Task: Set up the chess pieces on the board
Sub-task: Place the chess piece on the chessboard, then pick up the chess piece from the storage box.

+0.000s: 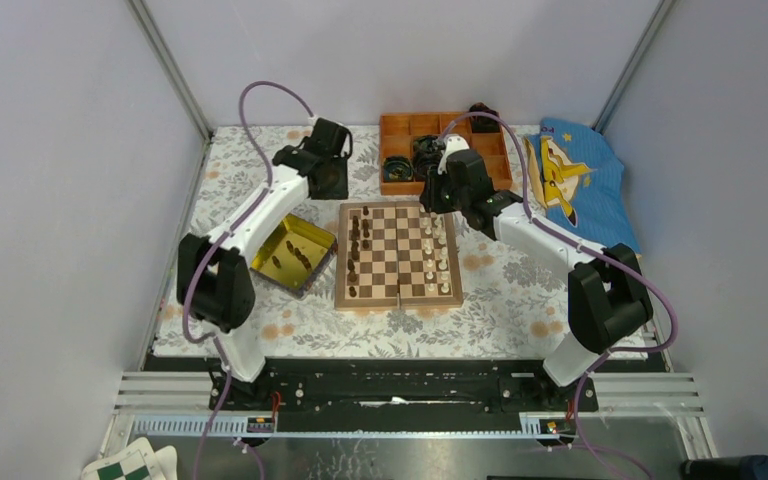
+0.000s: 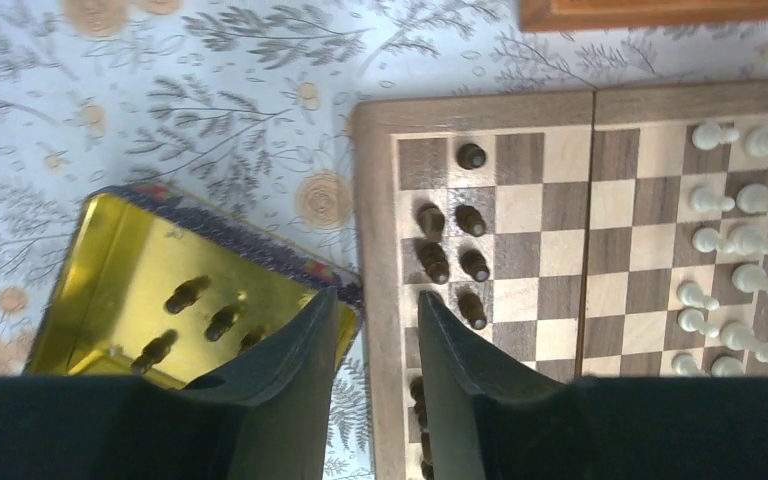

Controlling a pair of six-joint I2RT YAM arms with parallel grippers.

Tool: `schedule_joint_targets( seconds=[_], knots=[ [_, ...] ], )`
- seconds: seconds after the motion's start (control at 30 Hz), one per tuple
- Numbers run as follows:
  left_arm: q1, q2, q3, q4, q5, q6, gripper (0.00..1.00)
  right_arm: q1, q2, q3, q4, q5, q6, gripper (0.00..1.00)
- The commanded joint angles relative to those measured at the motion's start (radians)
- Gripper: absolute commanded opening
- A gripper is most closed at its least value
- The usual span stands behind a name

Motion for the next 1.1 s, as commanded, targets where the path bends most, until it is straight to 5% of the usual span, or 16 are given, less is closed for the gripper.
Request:
schedule_joint_targets(
  seconds=[0.0,0.43,1.07],
  knots=[
    [0.072,-0.096,-0.113,0.093,-0.047,-0.074,0.44,-0.007,-0.005,0.008,0.053,-0.021,0.006,0.36],
    [0.302,-0.219,-0.456,0.257,0.055,-0.139,0.56,-0.008,-0.015,0.002,0.057,-0.037,0.008,0.36],
    [0.358,-0.159,-0.515,0.303,0.084,-0.152,0.48,-0.008,-0.018,-0.002,0.060,-0.045,0.010,0.36]
  ],
)
